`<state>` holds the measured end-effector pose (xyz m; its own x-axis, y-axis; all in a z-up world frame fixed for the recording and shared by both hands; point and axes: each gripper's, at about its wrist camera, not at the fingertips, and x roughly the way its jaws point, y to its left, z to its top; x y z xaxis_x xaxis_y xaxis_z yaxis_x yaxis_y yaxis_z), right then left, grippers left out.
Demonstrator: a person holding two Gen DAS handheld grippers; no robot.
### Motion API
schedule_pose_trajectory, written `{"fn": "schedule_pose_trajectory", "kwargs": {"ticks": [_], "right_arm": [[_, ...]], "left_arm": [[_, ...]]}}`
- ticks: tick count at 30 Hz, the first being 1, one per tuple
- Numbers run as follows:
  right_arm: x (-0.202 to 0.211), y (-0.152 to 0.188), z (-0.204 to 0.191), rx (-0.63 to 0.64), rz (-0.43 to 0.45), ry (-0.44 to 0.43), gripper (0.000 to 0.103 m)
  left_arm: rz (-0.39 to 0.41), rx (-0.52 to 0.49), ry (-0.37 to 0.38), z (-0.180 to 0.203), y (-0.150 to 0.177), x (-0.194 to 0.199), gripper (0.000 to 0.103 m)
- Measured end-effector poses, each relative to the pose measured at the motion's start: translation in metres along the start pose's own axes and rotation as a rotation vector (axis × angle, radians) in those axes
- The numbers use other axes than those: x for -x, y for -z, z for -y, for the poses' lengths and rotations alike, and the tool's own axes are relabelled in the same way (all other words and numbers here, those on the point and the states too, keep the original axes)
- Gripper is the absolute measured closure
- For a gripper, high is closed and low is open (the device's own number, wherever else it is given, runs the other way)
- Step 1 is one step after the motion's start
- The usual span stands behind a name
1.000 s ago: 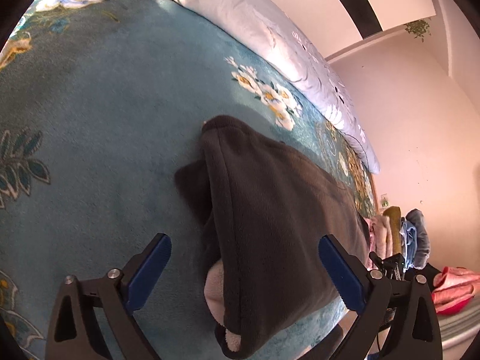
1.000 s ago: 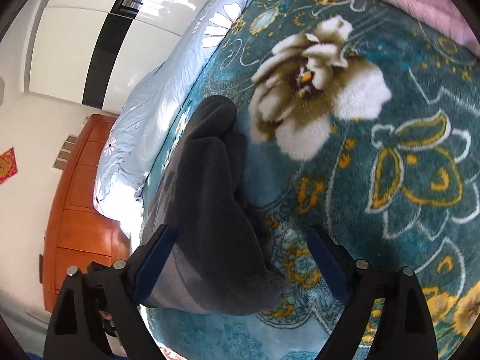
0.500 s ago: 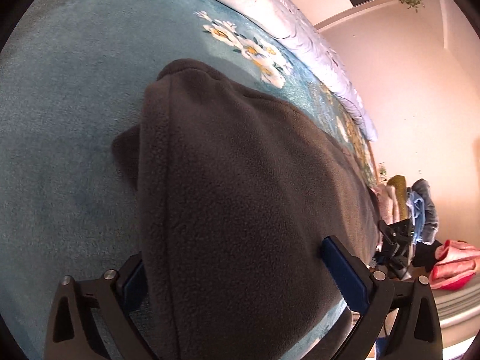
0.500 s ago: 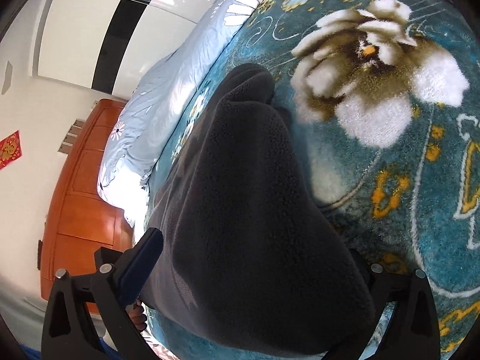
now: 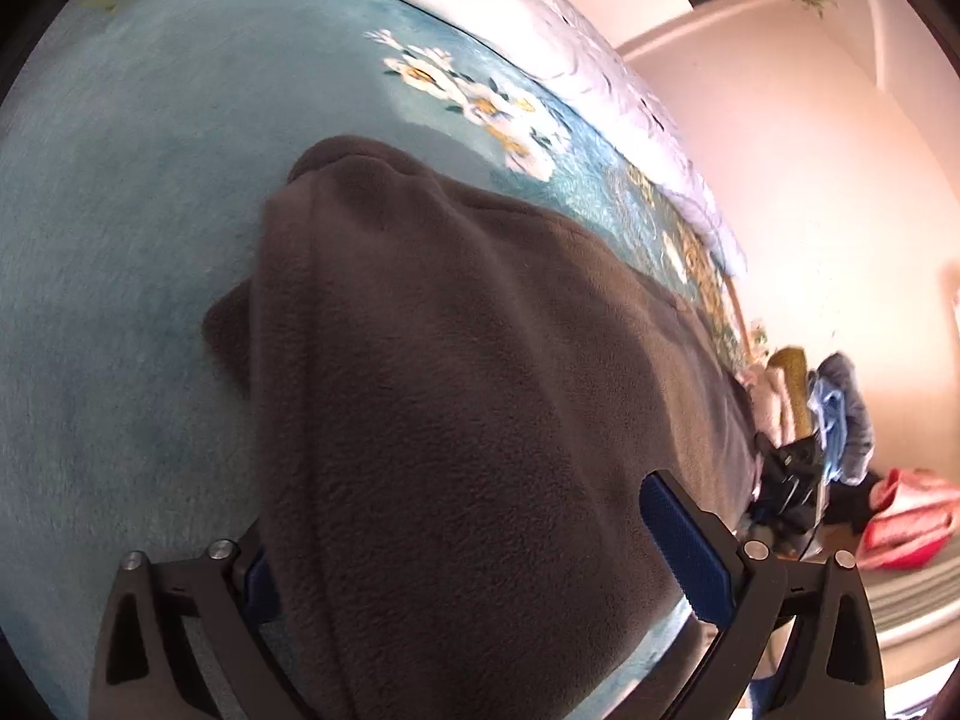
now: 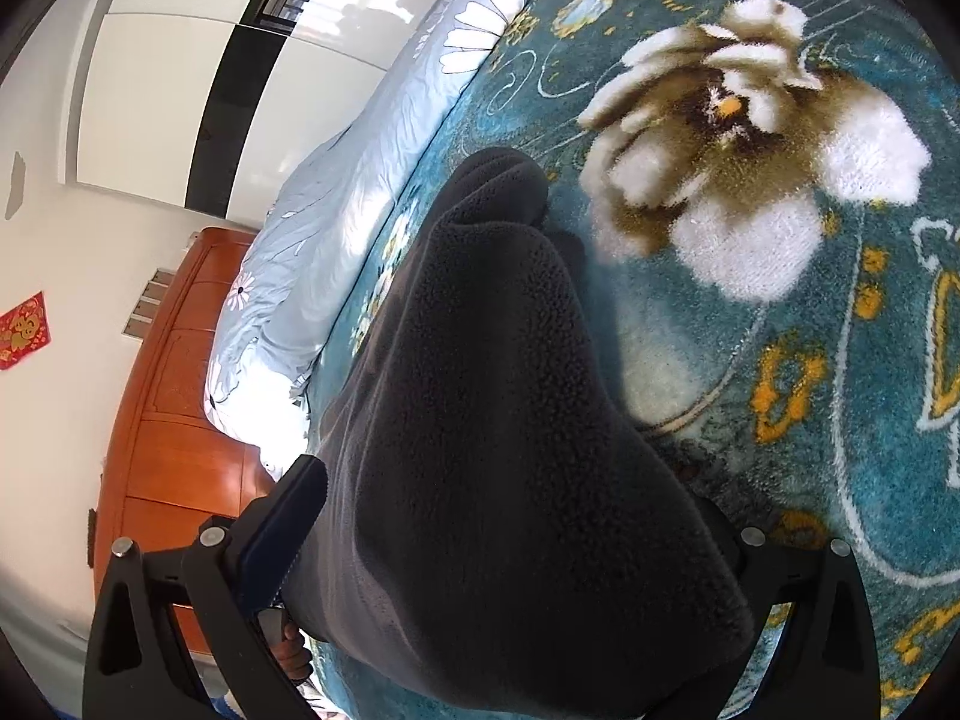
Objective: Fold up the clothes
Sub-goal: 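Grip the grey fleece bundle's sides with both tools and lift it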
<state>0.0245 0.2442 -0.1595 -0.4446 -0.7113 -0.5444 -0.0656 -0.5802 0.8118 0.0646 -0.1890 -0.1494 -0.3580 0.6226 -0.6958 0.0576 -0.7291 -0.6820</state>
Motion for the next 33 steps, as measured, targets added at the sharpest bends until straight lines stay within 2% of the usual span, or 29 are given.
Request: {"fn": "schedule_pose_trajectory", "kwargs": {"ticks": [5,7,8,10,12,16,19,23,27,33], "right_arm": [[-0.006,-0.012,0.005,-0.061,0.027,-0.015,0.013],[-0.009,-0.014,0.004,-0.064,0.023,-0.005,0.016],[-0.01,-0.014,0.003,-0.058,0.017,0.001,0.016],[-0.011,-0.015,0.0,-0.054,0.003,0.008,0.02],[-0.012,-0.015,-0.001,-0.054,-0.007,0.016,0.028],[-0.009,-0.014,-0.01,-0.037,-0.011,0.024,0.041],[-0.002,-0.013,-0.023,0.01,-0.011,0.035,0.05],[0.009,-0.014,-0.042,0.077,-0.014,0.042,0.057],[0.019,-0.016,-0.063,0.136,-0.01,0.035,0.059],[0.043,-0.018,-0.092,0.208,-0.002,0.009,0.06]], "left_arm": [[0.02,0.115,0.087,-0.017,-0.012,0.001,0.002],[0.025,0.137,0.076,-0.018,-0.013,0.0,0.008],[0.022,0.12,0.054,-0.015,-0.013,0.0,0.01],[0.014,0.082,0.005,-0.007,-0.012,0.001,0.021],[0.011,0.059,-0.017,-0.002,-0.013,0.002,0.029],[0.006,0.031,-0.038,0.004,-0.011,0.006,0.046],[0.031,0.005,-0.034,0.011,-0.007,0.015,0.054],[0.095,0.01,-0.016,0.021,0.003,0.031,0.058],[0.167,-0.008,0.02,0.04,0.014,0.051,0.059],[0.227,-0.06,0.083,0.078,0.021,0.076,0.06]]}}
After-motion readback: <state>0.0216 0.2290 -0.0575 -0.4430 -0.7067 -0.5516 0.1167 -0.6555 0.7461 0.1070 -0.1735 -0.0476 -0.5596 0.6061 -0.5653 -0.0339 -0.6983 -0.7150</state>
